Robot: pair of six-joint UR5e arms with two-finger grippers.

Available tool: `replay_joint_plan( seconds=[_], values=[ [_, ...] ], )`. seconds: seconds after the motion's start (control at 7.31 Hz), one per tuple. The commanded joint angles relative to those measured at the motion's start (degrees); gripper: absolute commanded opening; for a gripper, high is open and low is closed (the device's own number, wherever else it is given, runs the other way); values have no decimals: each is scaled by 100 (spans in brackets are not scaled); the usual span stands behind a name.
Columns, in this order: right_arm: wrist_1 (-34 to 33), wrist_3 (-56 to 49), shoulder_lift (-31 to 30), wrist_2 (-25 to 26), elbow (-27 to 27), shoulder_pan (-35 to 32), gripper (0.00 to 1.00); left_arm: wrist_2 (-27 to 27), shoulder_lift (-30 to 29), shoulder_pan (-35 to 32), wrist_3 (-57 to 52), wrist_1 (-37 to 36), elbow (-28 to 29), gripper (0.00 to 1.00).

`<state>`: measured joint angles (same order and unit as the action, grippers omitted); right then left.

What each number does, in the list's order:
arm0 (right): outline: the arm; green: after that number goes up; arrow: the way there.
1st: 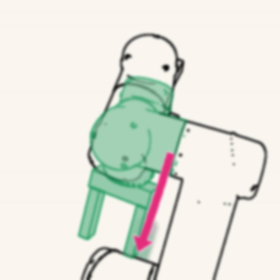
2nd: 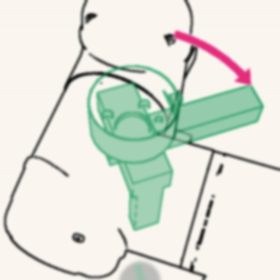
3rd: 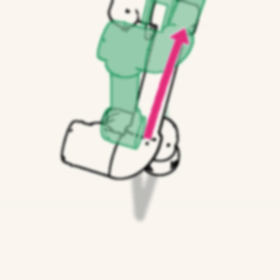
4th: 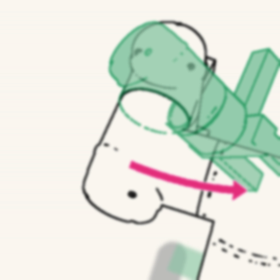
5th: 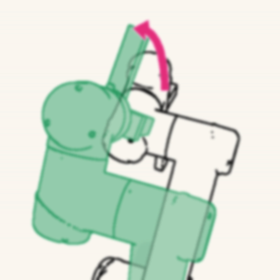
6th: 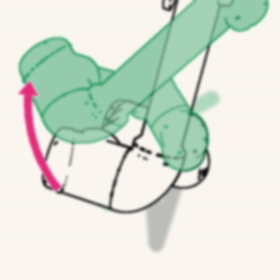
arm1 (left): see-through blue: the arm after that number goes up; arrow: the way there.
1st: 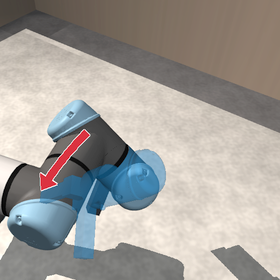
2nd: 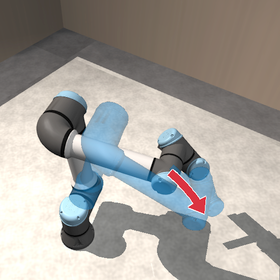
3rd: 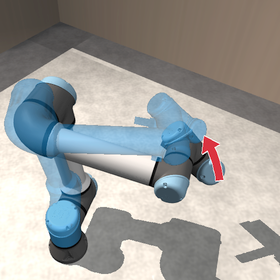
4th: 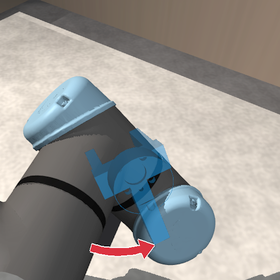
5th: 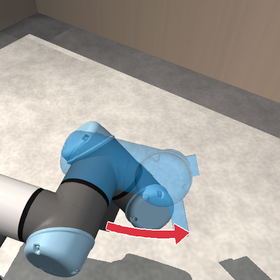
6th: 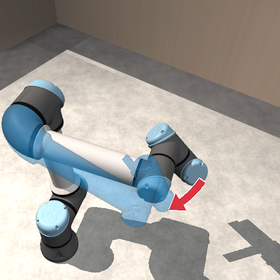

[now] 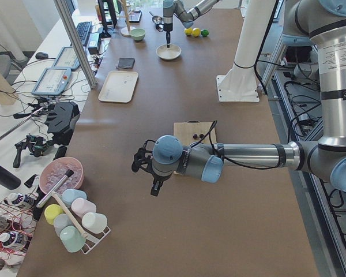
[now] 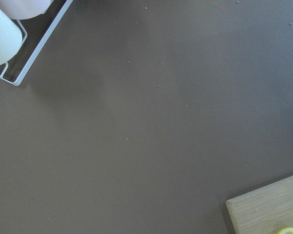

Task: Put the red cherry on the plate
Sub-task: 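Drag the plate rim toward table center with right gripper while left arm reaches board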

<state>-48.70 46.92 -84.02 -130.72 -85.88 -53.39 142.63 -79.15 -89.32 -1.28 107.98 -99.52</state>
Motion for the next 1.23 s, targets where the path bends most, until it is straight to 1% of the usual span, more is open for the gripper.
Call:
replay_joint_plan(
  seconds=[0.0, 0.27, 0.41, 0.55, 0.68, 0.82, 0.96, 1.09],
  values=[
    [1, 228, 104, -93, -51, 4, 0, 1, -21, 229, 762, 21, -24, 98],
    [-8, 956, 464, -235, -262, 109, 0, -42, 5, 764, 2316, 931, -50, 98],
    [1, 1542, 753, -218, -324, 310, 0, -78, 83, 1176, 3509, 1406, -137, 98],
    [10, 2262, 1052, -26, -385, 651, 0, -217, 101, 1711, 4704, 1872, -295, 98],
    [-7, 2843, 1307, 385, -534, 1029, 0, -775, 371, 2412, 5621, 2303, -653, 97],
    [-8, 3179, 1449, 746, -631, 1363, 0, -1242, 496, 3037, 6387, 2707, -831, 97],
    [-42, 3574, 1676, 1063, -606, 1715, 0, -1543, 488, 3626, 7291, 3033, -911, 97],
    [-60, 3796, 1809, 1440, -597, 2023, 0, -2094, 488, 4415, 8013, 3158, -1094, 97]
  ],
)
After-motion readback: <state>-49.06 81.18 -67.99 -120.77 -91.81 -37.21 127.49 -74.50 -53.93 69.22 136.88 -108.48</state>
